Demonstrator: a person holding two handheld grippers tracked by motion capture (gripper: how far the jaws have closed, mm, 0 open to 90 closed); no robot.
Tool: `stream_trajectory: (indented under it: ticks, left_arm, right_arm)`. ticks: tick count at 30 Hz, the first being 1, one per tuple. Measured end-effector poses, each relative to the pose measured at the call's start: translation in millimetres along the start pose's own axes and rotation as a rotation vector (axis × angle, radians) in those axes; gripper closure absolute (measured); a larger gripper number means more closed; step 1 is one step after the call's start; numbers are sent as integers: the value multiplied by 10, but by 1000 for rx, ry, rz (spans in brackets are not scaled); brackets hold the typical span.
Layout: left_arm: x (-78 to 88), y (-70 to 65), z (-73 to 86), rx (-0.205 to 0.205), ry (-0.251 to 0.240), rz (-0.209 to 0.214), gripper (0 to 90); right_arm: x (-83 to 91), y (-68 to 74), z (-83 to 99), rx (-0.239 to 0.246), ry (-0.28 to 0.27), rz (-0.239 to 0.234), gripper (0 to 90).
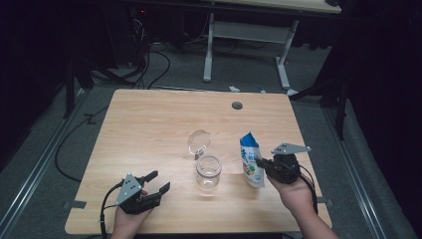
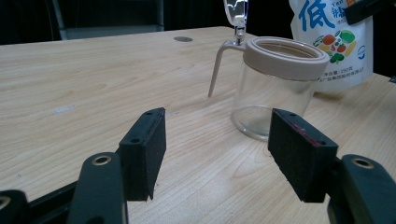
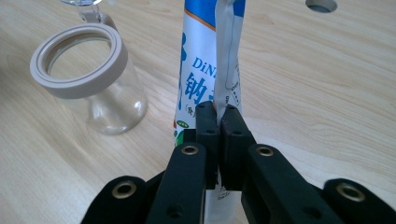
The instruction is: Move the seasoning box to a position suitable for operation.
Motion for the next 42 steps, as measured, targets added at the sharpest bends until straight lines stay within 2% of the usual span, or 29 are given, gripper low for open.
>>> stream_trajectory:
  ticks: [7, 11, 24, 29, 36, 42]
  left_arm:
    - [2, -5, 5, 4, -3, -2, 381]
    - [-16, -42, 12, -13, -4, 3, 373]
    - [-19, -72, 6, -26, -12, 11, 362]
    - [-26, -92, 6, -33, -10, 18, 360]
    - [-29, -105, 6, -36, -10, 19, 359]
    - [-32, -127, 1, -39, -14, 22, 359]
  right_arm:
    - [60, -12, -102, 50, 103, -3, 889]
    - [71, 3, -136, 68, 154, -7, 891]
    - [36, 52, -215, 123, 322, -22, 896]
    - [28, 60, -246, 144, 377, -24, 898]
    - [7, 58, -291, 148, 439, -37, 899]
    - [-16, 76, -315, 178, 491, -31, 899]
Point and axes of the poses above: each handheld gripper's, and its own axes: x roughly backward along the jaws, z roughly out of its underside, y roughly to its left, the point moved 4 cm from there along -x, roughly forward along the jaws, and after that the axes turned 3 degrees about z, right-handed, at the moved point
